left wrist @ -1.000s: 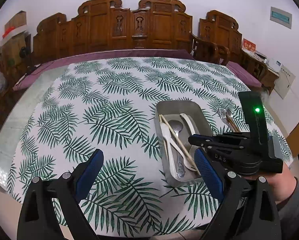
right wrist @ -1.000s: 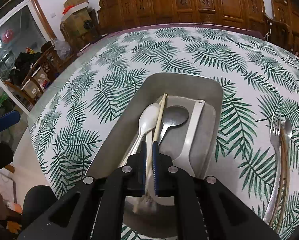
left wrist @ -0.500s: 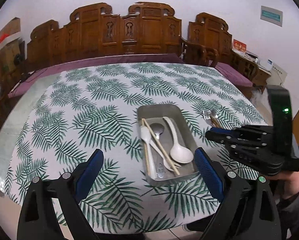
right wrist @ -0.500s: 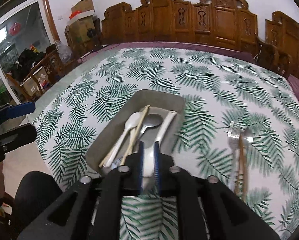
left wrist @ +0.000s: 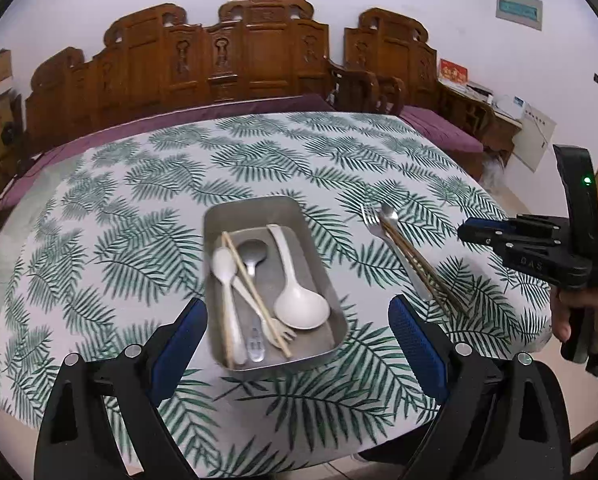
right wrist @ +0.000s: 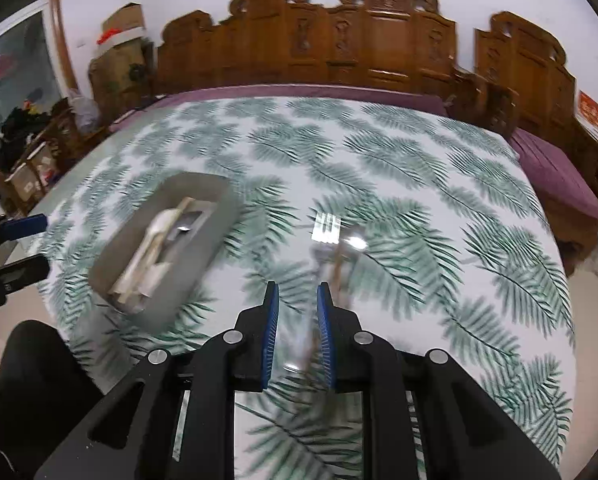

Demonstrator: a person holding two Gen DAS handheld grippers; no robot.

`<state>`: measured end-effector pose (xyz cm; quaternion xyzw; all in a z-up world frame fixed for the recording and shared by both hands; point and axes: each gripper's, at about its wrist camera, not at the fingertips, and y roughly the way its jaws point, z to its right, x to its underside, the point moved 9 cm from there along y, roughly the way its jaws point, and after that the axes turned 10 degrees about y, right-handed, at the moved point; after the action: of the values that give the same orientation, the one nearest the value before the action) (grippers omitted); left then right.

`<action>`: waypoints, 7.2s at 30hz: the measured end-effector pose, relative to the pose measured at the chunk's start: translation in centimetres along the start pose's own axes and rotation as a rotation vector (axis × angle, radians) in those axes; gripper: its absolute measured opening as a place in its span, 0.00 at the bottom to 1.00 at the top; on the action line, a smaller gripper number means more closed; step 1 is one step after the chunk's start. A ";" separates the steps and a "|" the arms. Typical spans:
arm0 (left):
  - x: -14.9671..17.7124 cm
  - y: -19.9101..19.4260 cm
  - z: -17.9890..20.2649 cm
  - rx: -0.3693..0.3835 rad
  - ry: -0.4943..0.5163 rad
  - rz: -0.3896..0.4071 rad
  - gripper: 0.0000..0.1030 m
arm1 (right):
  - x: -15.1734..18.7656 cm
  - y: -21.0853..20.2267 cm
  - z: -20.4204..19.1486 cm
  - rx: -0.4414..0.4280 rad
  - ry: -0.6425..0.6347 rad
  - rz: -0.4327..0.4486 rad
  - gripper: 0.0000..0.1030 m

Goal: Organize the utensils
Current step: 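Grasp a steel spoon from the pile with the right tool, then grasp a steel fork from the pile with the left tool, then lower the steel fork into the grey tray with the left tool and open it, then lower the steel spoon into the grey tray with the right tool and open it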

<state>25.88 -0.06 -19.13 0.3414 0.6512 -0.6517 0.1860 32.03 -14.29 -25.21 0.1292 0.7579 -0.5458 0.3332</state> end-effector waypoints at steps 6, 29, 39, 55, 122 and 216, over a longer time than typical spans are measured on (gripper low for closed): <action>0.2 1.4 2.3 0.027 0.025 -0.017 0.86 | 2.2 2.1 2.7 0.035 0.016 -0.058 0.21; -0.7 5.3 5.6 0.094 0.072 -0.055 0.86 | -0.3 11.2 4.0 0.040 0.023 -0.140 0.21; -1.9 7.4 5.4 0.109 0.068 -0.064 0.86 | -4.0 14.6 4.4 0.014 0.031 -0.123 0.21; -1.7 8.7 6.2 0.114 0.069 -0.083 0.86 | -5.0 15.9 3.8 -0.019 0.008 -0.129 0.12; -3.9 20.6 10.7 0.106 0.016 -0.275 0.06 | -0.4 4.4 7.7 -0.019 0.066 -0.062 0.02; -0.6 4.7 -8.2 -0.019 -0.071 -0.078 0.26 | -6.2 5.1 -13.2 -0.180 -0.072 -0.020 0.02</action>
<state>31.15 7.45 -21.44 0.2905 0.6633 -0.6640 0.1868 34.67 0.71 -22.55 0.0714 0.7925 -0.4832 0.3652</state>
